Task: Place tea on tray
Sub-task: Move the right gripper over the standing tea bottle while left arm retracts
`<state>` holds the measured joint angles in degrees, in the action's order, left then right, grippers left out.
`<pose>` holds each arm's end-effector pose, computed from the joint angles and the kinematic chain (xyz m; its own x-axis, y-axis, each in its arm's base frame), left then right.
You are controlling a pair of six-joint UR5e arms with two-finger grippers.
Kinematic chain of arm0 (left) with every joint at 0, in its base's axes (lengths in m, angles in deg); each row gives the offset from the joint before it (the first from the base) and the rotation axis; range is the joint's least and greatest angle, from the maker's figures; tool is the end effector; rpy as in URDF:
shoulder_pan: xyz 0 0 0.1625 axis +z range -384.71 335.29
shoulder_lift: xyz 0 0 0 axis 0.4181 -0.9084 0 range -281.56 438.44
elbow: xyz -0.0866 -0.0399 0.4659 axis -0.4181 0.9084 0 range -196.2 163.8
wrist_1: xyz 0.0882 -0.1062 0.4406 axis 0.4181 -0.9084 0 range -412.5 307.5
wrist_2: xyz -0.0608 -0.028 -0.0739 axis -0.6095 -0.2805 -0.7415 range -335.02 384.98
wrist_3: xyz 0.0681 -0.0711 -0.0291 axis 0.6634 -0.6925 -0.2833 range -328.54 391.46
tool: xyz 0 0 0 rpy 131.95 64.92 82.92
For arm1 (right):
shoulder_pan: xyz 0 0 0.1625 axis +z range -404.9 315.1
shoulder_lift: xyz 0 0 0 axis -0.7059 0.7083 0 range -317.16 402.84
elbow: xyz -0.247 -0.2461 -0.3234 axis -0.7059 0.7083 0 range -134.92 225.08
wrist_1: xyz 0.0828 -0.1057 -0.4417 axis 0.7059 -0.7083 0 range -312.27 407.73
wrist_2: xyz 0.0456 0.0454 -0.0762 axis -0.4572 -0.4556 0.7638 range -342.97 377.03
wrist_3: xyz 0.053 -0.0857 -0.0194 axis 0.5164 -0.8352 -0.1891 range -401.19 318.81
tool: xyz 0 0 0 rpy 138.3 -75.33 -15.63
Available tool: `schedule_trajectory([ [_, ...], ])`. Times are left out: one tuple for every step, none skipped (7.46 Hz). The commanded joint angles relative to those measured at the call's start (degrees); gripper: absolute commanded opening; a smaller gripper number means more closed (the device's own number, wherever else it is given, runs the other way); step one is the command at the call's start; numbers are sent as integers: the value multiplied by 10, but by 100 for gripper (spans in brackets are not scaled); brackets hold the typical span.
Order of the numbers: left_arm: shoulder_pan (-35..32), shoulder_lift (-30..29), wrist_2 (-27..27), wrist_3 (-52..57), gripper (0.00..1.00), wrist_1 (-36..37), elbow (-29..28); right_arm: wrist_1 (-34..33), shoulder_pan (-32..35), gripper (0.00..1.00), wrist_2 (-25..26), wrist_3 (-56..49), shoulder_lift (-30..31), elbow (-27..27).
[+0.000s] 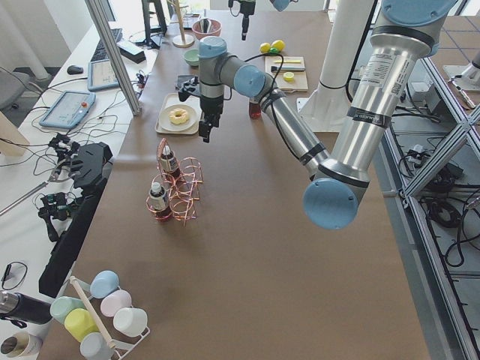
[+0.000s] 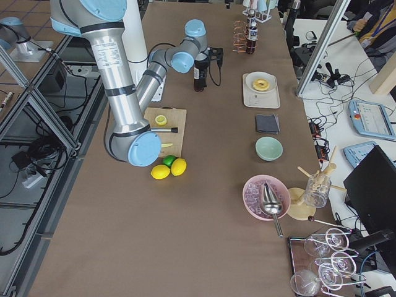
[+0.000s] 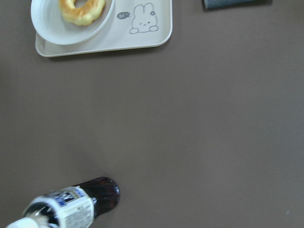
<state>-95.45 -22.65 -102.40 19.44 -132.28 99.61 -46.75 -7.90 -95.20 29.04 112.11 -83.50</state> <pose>0.1212 -0.5622 0.3919 0.7071 0.3326 -0.6240 -0.1510 0.9331 0.3263 -0.3656 -0.3938 0.2003 0.5376 0.0131 0.8431 -0.1361 0.9881 0.0715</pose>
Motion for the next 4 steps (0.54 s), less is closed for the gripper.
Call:
schedule_trajectory([
  [-35,47,-29,45,92,-80,-43,-164,-122,97,112,95,-176,10],
  [-37,59,-29,49,92,-84,-42,-169,-138,97,130,114,-212,41],
  [-41,85,-30,65,92,-103,-41,-169,-143,95,146,114,-246,86],
  [-59,109,-37,67,92,-118,-31,-166,-147,94,147,106,-250,109],
])
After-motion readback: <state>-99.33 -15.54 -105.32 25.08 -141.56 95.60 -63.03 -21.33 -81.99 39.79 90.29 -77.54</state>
